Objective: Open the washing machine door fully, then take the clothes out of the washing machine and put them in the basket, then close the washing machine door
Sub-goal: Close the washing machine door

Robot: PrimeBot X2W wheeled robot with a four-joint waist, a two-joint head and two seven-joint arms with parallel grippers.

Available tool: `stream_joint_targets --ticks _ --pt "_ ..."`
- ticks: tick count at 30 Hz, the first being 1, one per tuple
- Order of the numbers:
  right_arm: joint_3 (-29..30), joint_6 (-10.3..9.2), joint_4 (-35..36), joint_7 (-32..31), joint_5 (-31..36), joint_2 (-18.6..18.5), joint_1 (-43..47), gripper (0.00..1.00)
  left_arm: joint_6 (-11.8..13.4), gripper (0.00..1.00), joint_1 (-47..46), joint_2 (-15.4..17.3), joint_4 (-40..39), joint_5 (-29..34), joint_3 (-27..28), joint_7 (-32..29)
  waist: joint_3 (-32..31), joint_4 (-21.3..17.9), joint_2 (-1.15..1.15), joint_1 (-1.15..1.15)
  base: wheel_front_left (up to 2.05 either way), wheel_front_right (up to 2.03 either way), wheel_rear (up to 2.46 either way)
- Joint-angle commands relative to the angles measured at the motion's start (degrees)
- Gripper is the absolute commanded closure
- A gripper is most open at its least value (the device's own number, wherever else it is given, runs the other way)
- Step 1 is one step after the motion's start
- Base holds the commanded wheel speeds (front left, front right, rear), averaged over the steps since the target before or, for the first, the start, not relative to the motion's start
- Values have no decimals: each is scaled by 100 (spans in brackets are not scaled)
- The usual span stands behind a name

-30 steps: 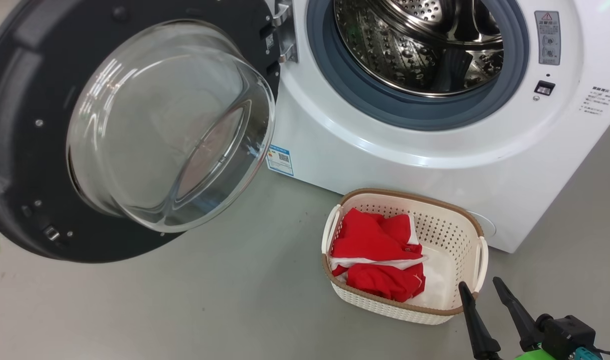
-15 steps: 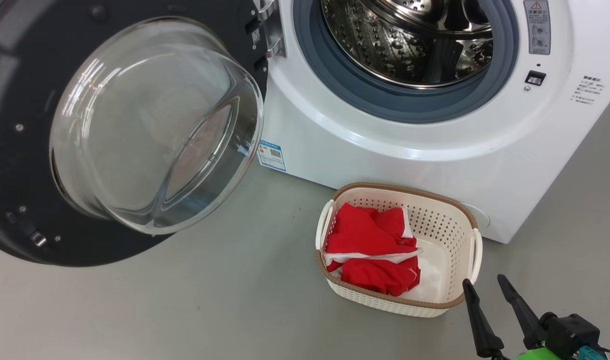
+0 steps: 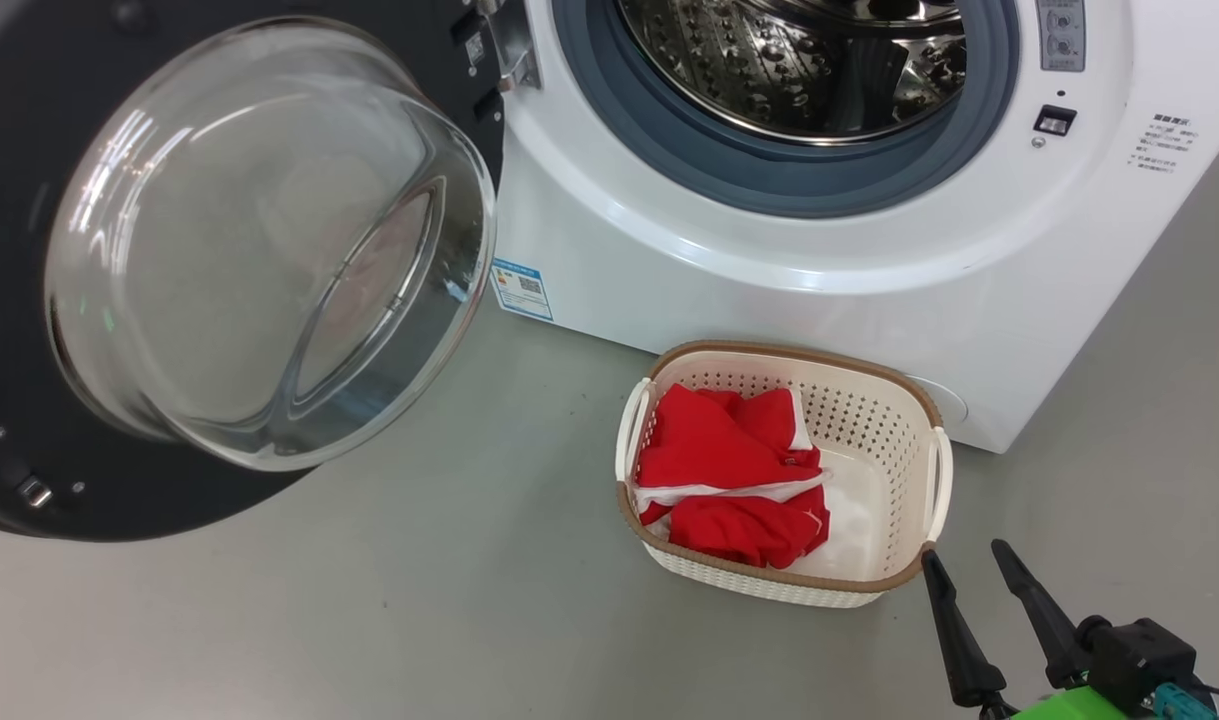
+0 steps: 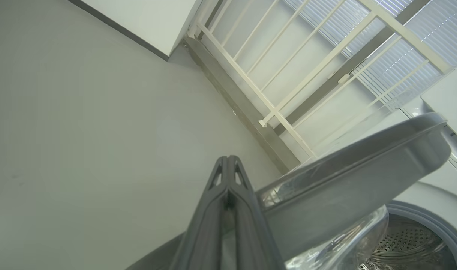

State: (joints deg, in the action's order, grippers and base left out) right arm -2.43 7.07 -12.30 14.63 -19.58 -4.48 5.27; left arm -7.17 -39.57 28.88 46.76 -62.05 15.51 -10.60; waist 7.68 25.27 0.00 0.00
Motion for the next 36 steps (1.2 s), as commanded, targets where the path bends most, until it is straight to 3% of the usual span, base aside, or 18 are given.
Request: stream_joint_targets --ticks 1,12,24,36 --pt "-135 42 144 37 65 -79 -241 0 -31 100 -63 469 -108 -172 45 -230 33 -47 0 0 0 0 0" --pt "-126 42 123 37 53 -26 -153 0 -32 100 371 612 -549 -914 -544 -1141 -79 -110 0 0 0 0 0" --pt "-126 42 129 37 26 69 -46 0 -32 100 1128 792 -2367 -1896 -1242 -1651 -281 -78 0 0 0 0 0" --pt "-107 42 122 37 12 116 -43 0 -32 100 1520 984 -3821 -2454 -1656 -1855 -321 -144 0 0 0 0 0"
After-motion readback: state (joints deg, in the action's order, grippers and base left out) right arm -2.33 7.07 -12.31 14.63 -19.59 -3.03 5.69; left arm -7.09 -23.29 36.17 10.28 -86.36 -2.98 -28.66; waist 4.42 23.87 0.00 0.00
